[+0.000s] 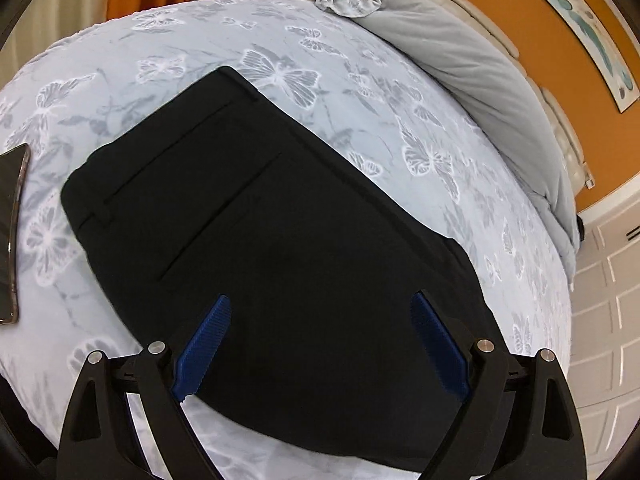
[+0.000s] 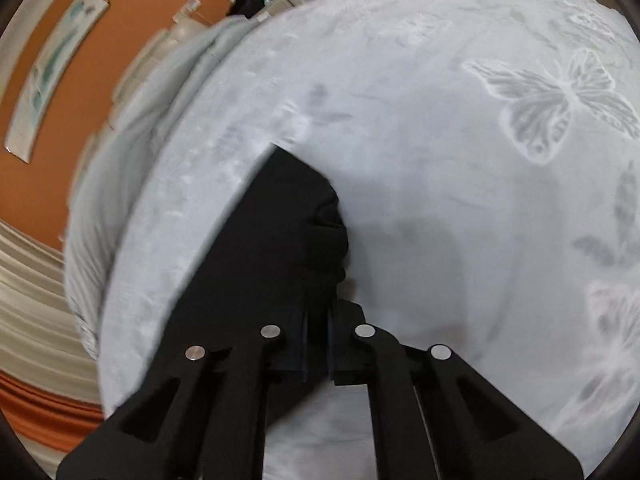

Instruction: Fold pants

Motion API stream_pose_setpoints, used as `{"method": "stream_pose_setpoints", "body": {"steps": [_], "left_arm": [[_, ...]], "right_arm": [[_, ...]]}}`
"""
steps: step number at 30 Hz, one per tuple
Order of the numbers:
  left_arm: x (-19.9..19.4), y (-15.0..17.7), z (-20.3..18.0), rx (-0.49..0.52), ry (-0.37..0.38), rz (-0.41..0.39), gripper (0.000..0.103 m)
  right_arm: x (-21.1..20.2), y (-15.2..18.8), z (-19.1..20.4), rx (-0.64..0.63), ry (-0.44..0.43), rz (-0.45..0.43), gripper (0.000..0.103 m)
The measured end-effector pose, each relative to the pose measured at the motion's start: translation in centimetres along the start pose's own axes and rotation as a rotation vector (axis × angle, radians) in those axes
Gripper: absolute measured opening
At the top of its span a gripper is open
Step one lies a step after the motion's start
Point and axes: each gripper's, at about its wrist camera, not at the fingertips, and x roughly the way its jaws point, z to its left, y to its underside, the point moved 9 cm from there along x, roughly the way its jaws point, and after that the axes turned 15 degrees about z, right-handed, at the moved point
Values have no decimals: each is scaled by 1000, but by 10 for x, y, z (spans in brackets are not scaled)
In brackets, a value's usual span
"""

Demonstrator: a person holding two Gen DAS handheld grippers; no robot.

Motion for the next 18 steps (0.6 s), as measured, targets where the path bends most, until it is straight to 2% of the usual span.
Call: {"method": "stream_pose_setpoints", "body": {"steps": [3, 4, 5, 7, 9, 10, 12, 13, 14, 15, 16, 18], "left_arm": [[6, -3, -3, 5, -20, 15, 89], [7, -3, -3, 3, -16, 19, 89], [8, -4, -2, 0, -11, 24, 89], [10, -6, 1, -5, -14, 28, 89], [9, -8, 5, -14, -14, 29, 89], [10, -10, 8, -17, -11, 35, 90], [10, -13, 14, -18, -12, 38, 90], [10, -14, 17, -13, -16, 43, 90], [10, -16, 19, -9, -14, 48, 90], [10, -18, 23, -7, -6, 54, 90], [8, -21, 29, -13, 13, 61, 90], [-3, -27, 42, -32, 64, 50, 89]], "right_arm": [[-18, 22, 103, -245, -106, -34, 5], [-19, 43, 151, -365, -153, -17, 5], [-15, 61, 181, -442, -178, 4, 5], [1, 108, 239, -593, -215, 75, 5], [43, 178, 289, -762, -224, 215, 5], [61, 203, 299, -811, -210, 268, 6], [119, 268, 304, -917, -121, 439, 10], [151, 301, 295, -971, -30, 553, 12], [166, 316, 288, -1003, 33, 602, 12], [170, 324, 286, -1032, 70, 600, 12], [159, 322, 294, -1074, 71, 540, 12], [126, 303, 308, -1089, 25, 445, 12]]}}
